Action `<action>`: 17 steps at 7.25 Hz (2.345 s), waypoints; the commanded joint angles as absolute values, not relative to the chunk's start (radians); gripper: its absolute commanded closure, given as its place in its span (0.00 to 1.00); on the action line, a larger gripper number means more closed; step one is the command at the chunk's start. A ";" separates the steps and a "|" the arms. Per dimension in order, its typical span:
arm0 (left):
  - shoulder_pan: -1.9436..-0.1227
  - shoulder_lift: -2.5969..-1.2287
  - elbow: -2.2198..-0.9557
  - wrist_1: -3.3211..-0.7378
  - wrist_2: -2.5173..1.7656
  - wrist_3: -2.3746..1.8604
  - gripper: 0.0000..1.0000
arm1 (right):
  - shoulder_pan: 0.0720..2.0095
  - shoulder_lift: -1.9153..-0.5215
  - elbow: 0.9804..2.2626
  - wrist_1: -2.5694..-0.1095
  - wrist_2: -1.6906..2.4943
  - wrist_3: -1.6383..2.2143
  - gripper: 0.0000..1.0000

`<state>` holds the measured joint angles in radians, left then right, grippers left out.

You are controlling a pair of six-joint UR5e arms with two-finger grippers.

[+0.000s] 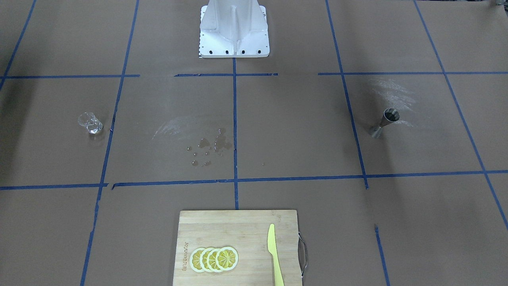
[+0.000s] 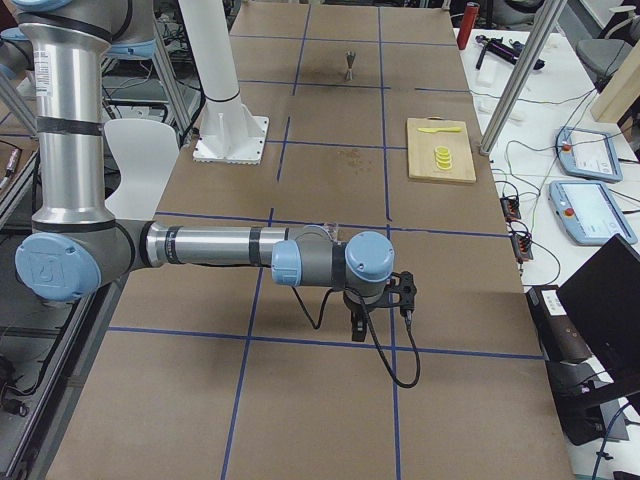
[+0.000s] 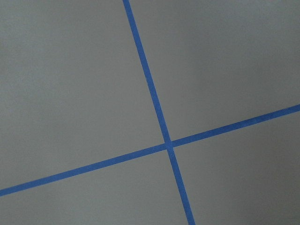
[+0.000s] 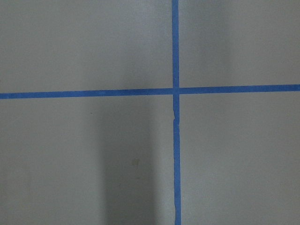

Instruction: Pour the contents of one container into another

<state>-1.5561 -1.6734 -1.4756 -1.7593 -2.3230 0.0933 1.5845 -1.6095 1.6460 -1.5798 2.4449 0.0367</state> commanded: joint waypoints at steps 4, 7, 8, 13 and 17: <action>-1.575 -1.667 -1.496 -1.695 -2.350 -0.036 0.00 | 1.589 -1.614 1.644 -1.580 2.444 0.037 0.00; -1.575 -1.672 -1.500 -1.697 -2.349 -0.080 0.00 | 1.592 -1.621 1.643 -1.580 2.444 0.035 0.00; -1.575 -1.672 -1.503 -1.698 -2.350 -0.080 0.00 | 1.592 -1.621 1.643 -1.580 2.444 0.034 0.00; -1.575 -1.669 -1.503 -1.703 -2.350 -0.078 0.00 | 1.601 -1.620 1.644 -1.580 2.444 0.034 0.00; -1.575 -1.667 -1.503 -1.706 -2.350 -0.074 0.00 | 1.605 -1.614 1.646 -1.574 2.427 0.034 0.00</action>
<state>-1.5754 -1.6686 -1.5023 -1.7055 -2.3501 -0.0765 1.6026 -1.6181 1.6449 -1.5779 2.4380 0.0327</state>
